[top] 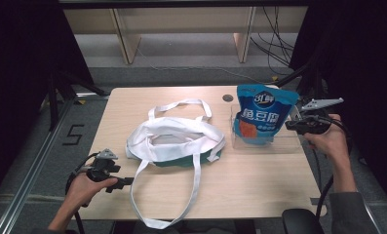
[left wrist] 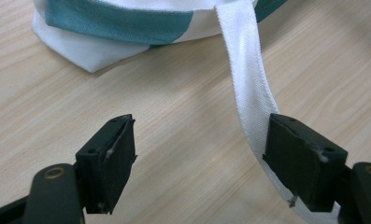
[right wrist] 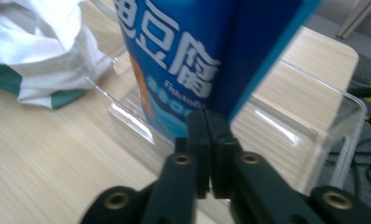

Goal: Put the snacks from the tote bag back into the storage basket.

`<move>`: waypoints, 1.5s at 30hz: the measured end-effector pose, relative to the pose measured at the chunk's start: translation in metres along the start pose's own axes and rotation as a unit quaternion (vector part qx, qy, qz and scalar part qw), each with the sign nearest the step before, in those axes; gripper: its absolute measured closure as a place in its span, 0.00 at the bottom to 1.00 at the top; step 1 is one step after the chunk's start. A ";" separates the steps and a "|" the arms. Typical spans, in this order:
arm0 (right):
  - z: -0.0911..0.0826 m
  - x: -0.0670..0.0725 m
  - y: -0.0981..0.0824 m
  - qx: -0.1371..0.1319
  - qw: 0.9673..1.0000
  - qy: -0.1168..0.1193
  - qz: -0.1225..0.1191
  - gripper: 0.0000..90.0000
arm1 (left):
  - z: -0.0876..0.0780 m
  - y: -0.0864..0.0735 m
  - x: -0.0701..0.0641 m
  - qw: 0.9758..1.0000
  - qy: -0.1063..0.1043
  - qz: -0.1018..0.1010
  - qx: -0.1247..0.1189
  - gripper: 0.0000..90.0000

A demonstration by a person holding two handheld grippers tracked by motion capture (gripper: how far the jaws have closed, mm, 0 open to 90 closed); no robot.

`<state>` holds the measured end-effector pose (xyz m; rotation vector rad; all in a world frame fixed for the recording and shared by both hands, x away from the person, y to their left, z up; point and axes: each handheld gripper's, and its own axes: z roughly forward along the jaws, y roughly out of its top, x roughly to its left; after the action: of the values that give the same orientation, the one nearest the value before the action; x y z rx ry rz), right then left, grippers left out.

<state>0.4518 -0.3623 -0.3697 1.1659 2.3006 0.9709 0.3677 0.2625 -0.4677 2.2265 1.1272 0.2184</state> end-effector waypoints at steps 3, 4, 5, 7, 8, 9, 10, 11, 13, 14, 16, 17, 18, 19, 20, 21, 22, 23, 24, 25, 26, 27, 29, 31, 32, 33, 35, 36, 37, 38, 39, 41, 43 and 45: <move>0.009 0.000 0.001 -0.001 1.000 -0.001 -0.002 1.00 | -0.001 0.000 -0.001 1.000 -0.004 -0.003 0.008 0.27; 0.010 0.000 0.003 0.001 1.000 0.001 0.010 1.00 | -0.001 0.000 -0.001 1.000 -0.005 -0.003 0.007 0.27; 0.013 -0.001 0.003 -0.011 1.000 -0.003 0.001 1.00 | -0.001 0.000 -0.001 1.000 -0.005 -0.003 0.007 0.27; 0.018 -0.003 0.005 -0.024 1.000 -0.011 -0.004 1.00 | -0.001 0.000 0.000 1.000 -0.003 -0.003 0.007 0.27; 0.017 -0.003 0.006 -0.014 1.000 -0.009 0.005 1.00 | -0.001 0.000 0.000 1.000 -0.001 -0.005 0.006 0.27; 0.018 -0.004 0.008 -0.008 1.000 -0.009 0.008 1.00 | -0.002 0.000 0.000 1.000 -0.004 -0.003 0.010 0.27; 0.020 -0.005 0.007 -0.012 1.000 -0.016 0.007 1.00 | -0.002 0.000 0.000 1.000 -0.005 -0.002 0.010 0.27; 0.023 -0.006 0.008 -0.019 1.000 -0.019 0.005 1.00 | -0.001 0.000 0.000 1.000 -0.004 -0.003 0.007 0.27; 0.026 -0.009 0.007 -0.010 1.000 -0.020 0.005 1.00 | -0.002 0.000 0.000 1.000 -0.004 -0.003 0.006 0.27; 0.027 -0.009 0.008 -0.012 1.000 -0.018 0.015 1.00 | -0.001 0.000 0.000 1.000 -0.001 -0.005 0.005 0.27; 0.027 -0.014 0.008 -0.002 1.000 -0.022 0.005 1.00 | -0.001 0.000 0.000 1.000 -0.001 -0.004 0.007 0.27; 0.029 -0.015 0.008 -0.017 1.000 -0.025 0.009 1.00 | -0.001 0.000 0.000 1.000 -0.001 -0.005 0.007 0.27; 0.029 -0.018 0.008 -0.013 1.000 -0.024 0.007 1.00 | -0.001 0.000 0.000 1.000 0.000 -0.006 0.005 0.27; 0.030 -0.017 0.008 -0.016 0.999 -0.024 0.025 1.00 | -0.001 0.000 0.000 1.000 -0.003 -0.006 0.006 0.27; 0.031 -0.020 0.008 -0.021 0.999 -0.027 0.013 1.00 | -0.002 0.000 0.000 1.000 -0.004 -0.004 0.007 0.27; 0.030 -0.021 0.008 -0.015 0.999 -0.023 0.022 1.00 | -0.001 0.000 0.000 1.000 -0.003 -0.005 0.007 0.27; 0.032 -0.022 0.008 -0.021 0.999 -0.026 0.029 1.00 | -0.001 0.000 0.000 1.000 -0.003 -0.004 0.007 0.27; 0.033 -0.024 0.007 -0.018 0.999 -0.029 0.023 1.00 | -0.001 0.000 0.000 1.000 -0.003 -0.005 0.006 0.27; 0.034 -0.026 0.008 -0.019 0.999 -0.031 0.013 1.00 | -0.001 0.000 0.000 1.000 -0.003 0.000 0.003 0.27; 0.034 -0.028 0.008 -0.023 0.999 -0.035 -0.001 1.00 | -0.001 0.000 0.001 1.000 -0.001 0.002 -0.003 0.27; 0.035 -0.028 0.008 -0.025 0.999 -0.039 -0.003 1.00 | -0.002 0.000 0.001 1.000 -0.003 0.003 0.001 0.27; 0.035 -0.028 0.009 -0.022 0.999 -0.041 -0.003 1.00 | -0.002 0.000 0.000 1.000 0.000 0.000 0.000 0.27; 0.034 -0.026 0.010 -0.017 0.999 -0.041 0.010 1.00 | -0.001 -0.001 0.000 1.000 0.002 0.001 -0.010 0.27; 0.034 -0.028 0.009 -0.020 0.999 -0.043 -0.004 1.00 | -0.001 -0.001 0.000 1.000 0.003 -0.001 -0.010 0.27; 0.034 -0.029 0.009 -0.016 0.999 -0.040 0.005 1.00 | -0.001 -0.001 0.000 1.000 0.003 0.000 -0.010 0.27; 0.033 -0.027 0.009 -0.007 0.999 -0.034 0.025 1.00 | -0.003 0.000 -0.002 1.000 0.004 -0.010 0.004 0.27; 0.036 -0.027 0.007 -0.020 0.999 -0.040 0.019 1.00 | -0.003 0.000 -0.001 1.000 0.004 -0.004 0.003 0.27; 0.037 -0.026 0.006 -0.022 0.999 -0.041 0.022 1.00 | -0.004 0.001 -0.001 1.000 0.005 -0.002 0.003 0.27; 0.034 -0.026 0.007 -0.007 0.999 -0.036 0.024 1.00 | -0.001 0.000 0.000 1.000 0.004 0.000 -0.015 0.27; 0.033 -0.022 0.007 -0.002 0.998 -0.038 0.041 0.99 | -0.002 0.000 0.000 1.000 0.006 0.001 -0.010 0.27; 0.032 -0.024 0.006 -0.009 0.999 -0.040 0.025 0.97 | -0.002 0.000 0.000 1.000 0.005 0.003 -0.009 0.27; 0.027 -0.019 0.008 -0.013 0.998 -0.042 0.044 0.95 | -0.003 0.001 0.000 1.000 0.001 0.002 -0.002 0.27; 0.024 -0.016 0.007 -0.025 0.998 -0.045 0.032 0.93 | -0.003 0.001 0.001 1.000 0.000 0.004 -0.002 0.27; 0.021 -0.015 0.007 -0.043 0.998 -0.048 0.028 0.90 | -0.003 0.000 0.000 1.000 0.001 0.003 -0.002 0.27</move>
<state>0.4770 -0.3625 -0.3788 1.2204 2.1405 1.0008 0.3671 0.2639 -0.4654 2.2264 1.1199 0.2260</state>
